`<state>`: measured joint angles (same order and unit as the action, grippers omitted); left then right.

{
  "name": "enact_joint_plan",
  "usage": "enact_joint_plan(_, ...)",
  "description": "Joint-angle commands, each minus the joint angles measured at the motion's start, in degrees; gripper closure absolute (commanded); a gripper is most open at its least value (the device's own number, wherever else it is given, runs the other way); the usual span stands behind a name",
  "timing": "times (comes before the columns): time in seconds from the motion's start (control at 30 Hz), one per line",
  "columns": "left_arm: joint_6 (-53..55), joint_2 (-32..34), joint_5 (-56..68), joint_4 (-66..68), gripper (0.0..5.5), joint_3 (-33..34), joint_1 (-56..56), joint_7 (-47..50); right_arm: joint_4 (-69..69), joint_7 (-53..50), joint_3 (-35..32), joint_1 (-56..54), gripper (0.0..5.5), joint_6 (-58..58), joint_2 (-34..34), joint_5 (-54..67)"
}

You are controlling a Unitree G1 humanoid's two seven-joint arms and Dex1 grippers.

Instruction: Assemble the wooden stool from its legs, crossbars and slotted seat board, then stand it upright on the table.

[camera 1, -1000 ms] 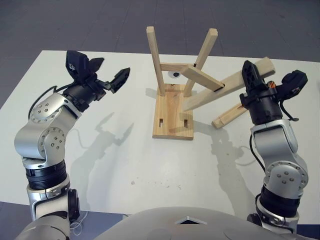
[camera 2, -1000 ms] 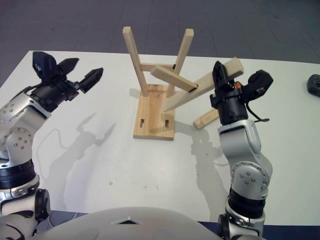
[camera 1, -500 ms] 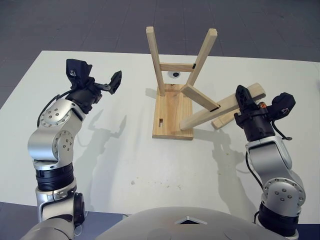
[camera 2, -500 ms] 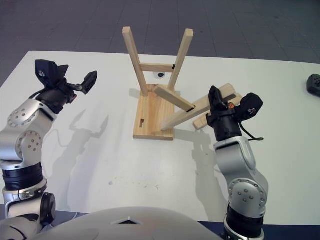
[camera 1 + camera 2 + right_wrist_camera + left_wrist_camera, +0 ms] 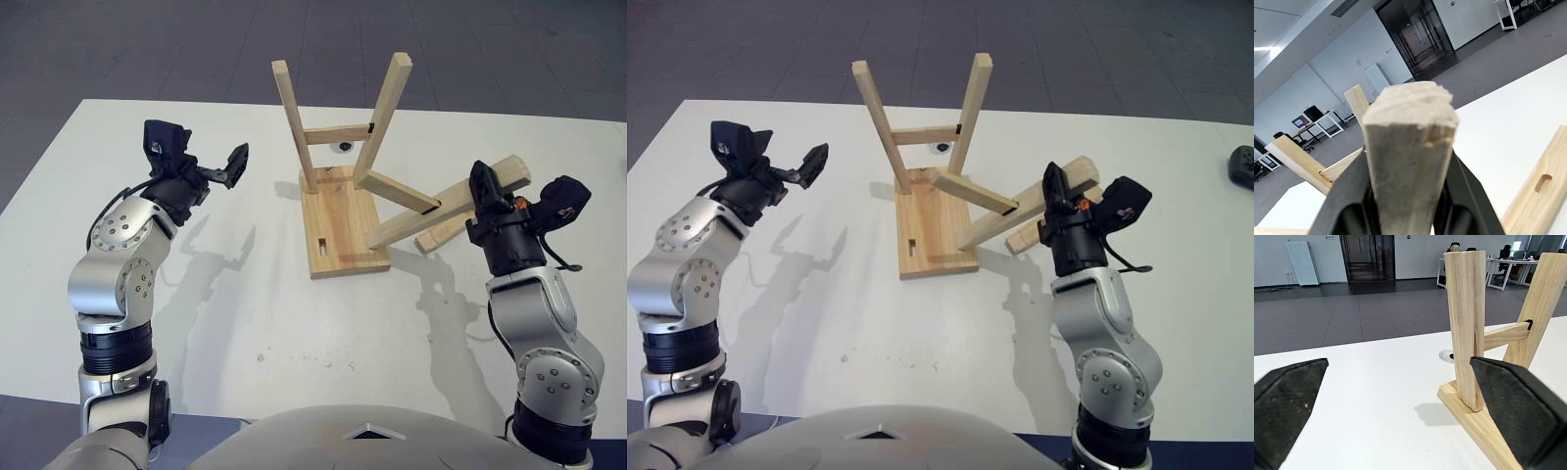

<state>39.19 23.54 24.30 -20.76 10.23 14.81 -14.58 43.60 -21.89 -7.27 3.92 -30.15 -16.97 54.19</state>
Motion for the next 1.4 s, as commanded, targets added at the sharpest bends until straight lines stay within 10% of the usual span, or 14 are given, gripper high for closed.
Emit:
enact_joint_plan(0.03,-0.53,-0.15,-1.00,-0.35,0.10,-1.17,-0.59,-0.43,-2.88,1.80,3.18,-0.29,4.48,-6.58,-4.76,-5.95)
enact_joint_plan(0.87,-4.82,1.09,-7.97,-0.15,0.10,-8.20,-2.53,-2.35,-5.36,10.69,17.46,4.46,4.46,-22.56,-19.65,-14.10)
enact_joint_plan(1.4,-6.85,0.85,-11.18,2.32,0.10,-8.97,-1.89,-4.73,-6.89,11.98,8.47,-1.29,4.42,-13.66,-8.51,-11.85)
